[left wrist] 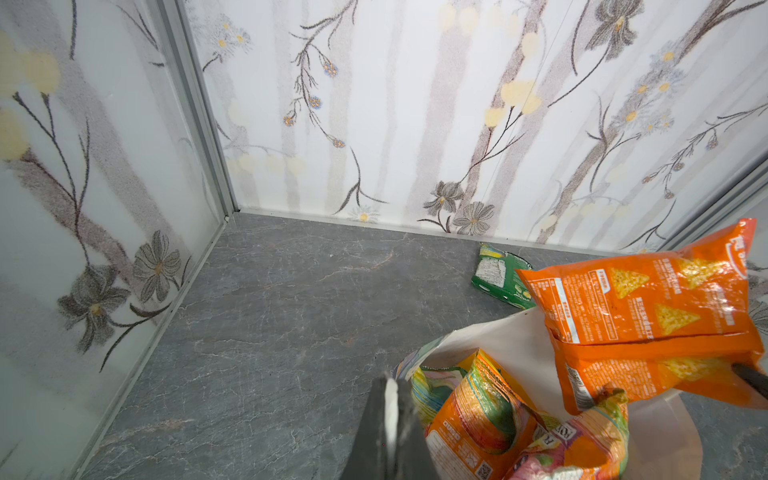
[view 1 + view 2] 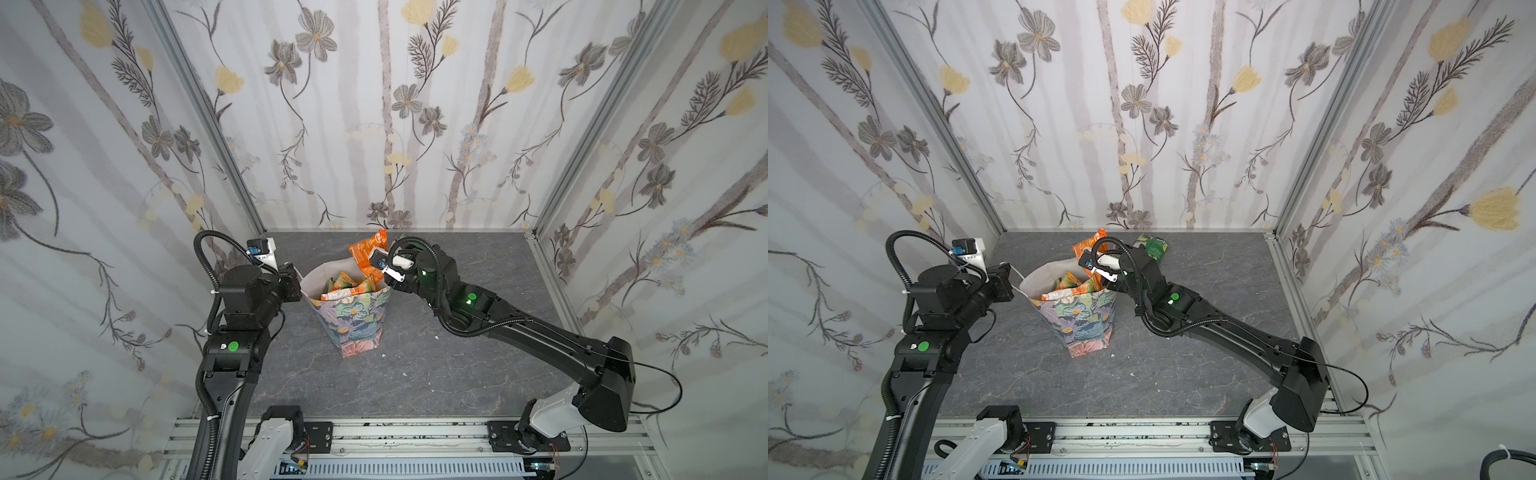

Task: Place the snacks into the paper bag
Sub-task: 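Lower the orange chip bag into the paper bag with the right gripper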

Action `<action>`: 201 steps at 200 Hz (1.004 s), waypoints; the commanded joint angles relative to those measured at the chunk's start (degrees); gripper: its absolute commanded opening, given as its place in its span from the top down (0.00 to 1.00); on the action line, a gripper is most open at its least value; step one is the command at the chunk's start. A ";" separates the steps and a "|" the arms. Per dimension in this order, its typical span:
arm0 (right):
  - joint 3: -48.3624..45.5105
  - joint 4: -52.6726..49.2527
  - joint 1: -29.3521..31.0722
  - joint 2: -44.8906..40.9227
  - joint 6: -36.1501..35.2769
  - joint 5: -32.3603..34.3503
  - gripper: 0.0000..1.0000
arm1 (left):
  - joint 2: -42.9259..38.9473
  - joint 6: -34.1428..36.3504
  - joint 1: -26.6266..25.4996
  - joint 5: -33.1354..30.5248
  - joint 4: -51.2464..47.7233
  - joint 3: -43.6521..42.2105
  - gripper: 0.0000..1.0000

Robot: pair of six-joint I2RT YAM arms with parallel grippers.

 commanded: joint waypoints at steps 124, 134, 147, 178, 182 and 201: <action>26.09 -32.45 -1.53 11.10 15.64 -27.48 0.24 | -0.62 0.52 0.00 -0.23 3.72 1.03 1.00; 27.14 -33.04 -1.05 12.75 15.91 -23.85 0.24 | -0.63 0.46 0.11 -0.15 3.52 1.14 1.00; 28.19 -33.09 -0.67 14.43 16.34 -19.75 0.25 | -0.72 0.43 0.10 -0.07 3.43 1.29 1.00; 30.03 -33.07 -0.20 16.93 17.42 -11.54 0.34 | -0.89 0.48 0.10 -0.50 3.27 1.22 1.00; 30.16 -33.06 -0.16 17.04 17.42 -11.25 0.36 | -0.84 0.57 0.09 -0.58 3.20 1.14 1.00; 30.46 -33.11 -0.19 16.95 17.14 -10.95 0.50 | -0.71 0.56 0.09 -0.49 3.28 1.16 1.00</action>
